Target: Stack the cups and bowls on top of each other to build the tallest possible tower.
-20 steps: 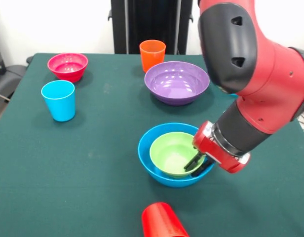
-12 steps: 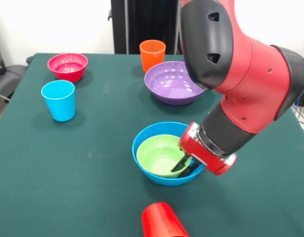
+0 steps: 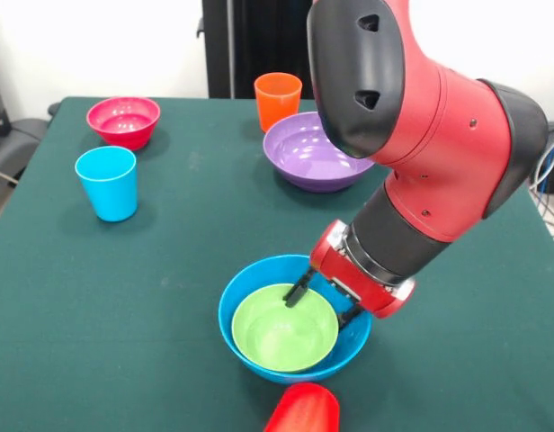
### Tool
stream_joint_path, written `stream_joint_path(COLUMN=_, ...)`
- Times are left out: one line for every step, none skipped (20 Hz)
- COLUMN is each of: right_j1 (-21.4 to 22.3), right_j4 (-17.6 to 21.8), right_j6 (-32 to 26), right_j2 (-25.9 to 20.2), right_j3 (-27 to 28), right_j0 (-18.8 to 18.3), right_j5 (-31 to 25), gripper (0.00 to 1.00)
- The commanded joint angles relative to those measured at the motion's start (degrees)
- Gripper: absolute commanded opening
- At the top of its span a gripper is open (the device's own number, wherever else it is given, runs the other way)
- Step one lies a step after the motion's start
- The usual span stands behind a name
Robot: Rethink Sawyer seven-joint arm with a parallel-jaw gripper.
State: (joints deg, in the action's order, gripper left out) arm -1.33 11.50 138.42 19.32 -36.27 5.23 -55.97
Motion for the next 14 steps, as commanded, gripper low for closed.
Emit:
stream_joint_path(right_j1=-0.1, right_j4=0.4, right_j6=-0.07, right_j2=-3.38, right_j3=-4.65, right_j0=-0.3, right_j5=-0.18, gripper=1.0)
stream_joint_path(right_j1=-0.36, right_j4=0.46, right_j6=-0.13, right_j2=-3.39, right_j3=-4.43, right_j0=-0.3, right_j5=-0.03, gripper=1.0)
stream_joint_path(right_j1=-0.3, right_j4=0.45, right_j6=-0.39, right_j2=-3.42, right_j3=-4.45, right_j0=-0.31, right_j5=-0.07, gripper=1.0)
stream_joint_path(right_j1=-0.25, right_j4=0.44, right_j6=-0.65, right_j2=-3.46, right_j3=-4.47, right_j0=-0.32, right_j5=-0.12, gripper=1.0)
stream_joint_path(right_j1=0.04, right_j4=0.38, right_j6=-0.76, right_j2=-3.35, right_j3=-4.54, right_j0=-0.31, right_j5=-0.41, gripper=1.0)
stream_joint_path(right_j1=0.53, right_j4=0.38, right_j6=-0.68, right_j2=-3.1, right_j3=-4.95, right_j0=-0.15, right_j5=-0.71, gripper=1.0)
stream_joint_path(right_j1=1.05, right_j4=0.31, right_j6=-1.11, right_j2=-3.05, right_j3=-5.3, right_j0=-0.03, right_j5=-1.17, gripper=1.0)
stream_joint_path(right_j1=1.57, right_j4=0.24, right_j6=-1.54, right_j2=-2.99, right_j3=-5.65, right_j0=0.08, right_j5=-1.64, gripper=1.0)
stream_joint_path(right_j1=1.83, right_j4=0.11, right_j6=-1.93, right_j2=-2.99, right_j3=-5.53, right_j0=0.03, right_j5=-2.27, gripper=1.0)
stream_joint_path(right_j1=2.41, right_j4=0.08, right_j6=-2.34, right_j2=-2.89, right_j3=-5.89, right_j0=0.12, right_j5=-2.74, gripper=1.0)
stream_joint_path(right_j1=3.42, right_j4=-0.05, right_j6=-2.69, right_j2=-2.9, right_j3=-6.86, right_j0=0.33, right_j5=-2.96, gripper=1.0)
stream_joint_path(right_j1=4.19, right_j4=-0.18, right_j6=-2.76, right_j2=-2.89, right_j3=-7.57, right_j0=0.39, right_j5=-3.0, gripper=1.0)
stream_joint_path(right_j1=4.82, right_j4=-0.29, right_j6=-3.18, right_j2=-2.88, right_j3=-7.79, right_j0=0.43, right_j5=-3.56, gripper=1.0)
stream_joint_path(right_j1=5.61, right_j4=-0.51, right_j6=-3.42, right_j2=-2.99, right_j3=-8.33, right_j0=0.43, right_j5=-3.98, gripper=1.0)
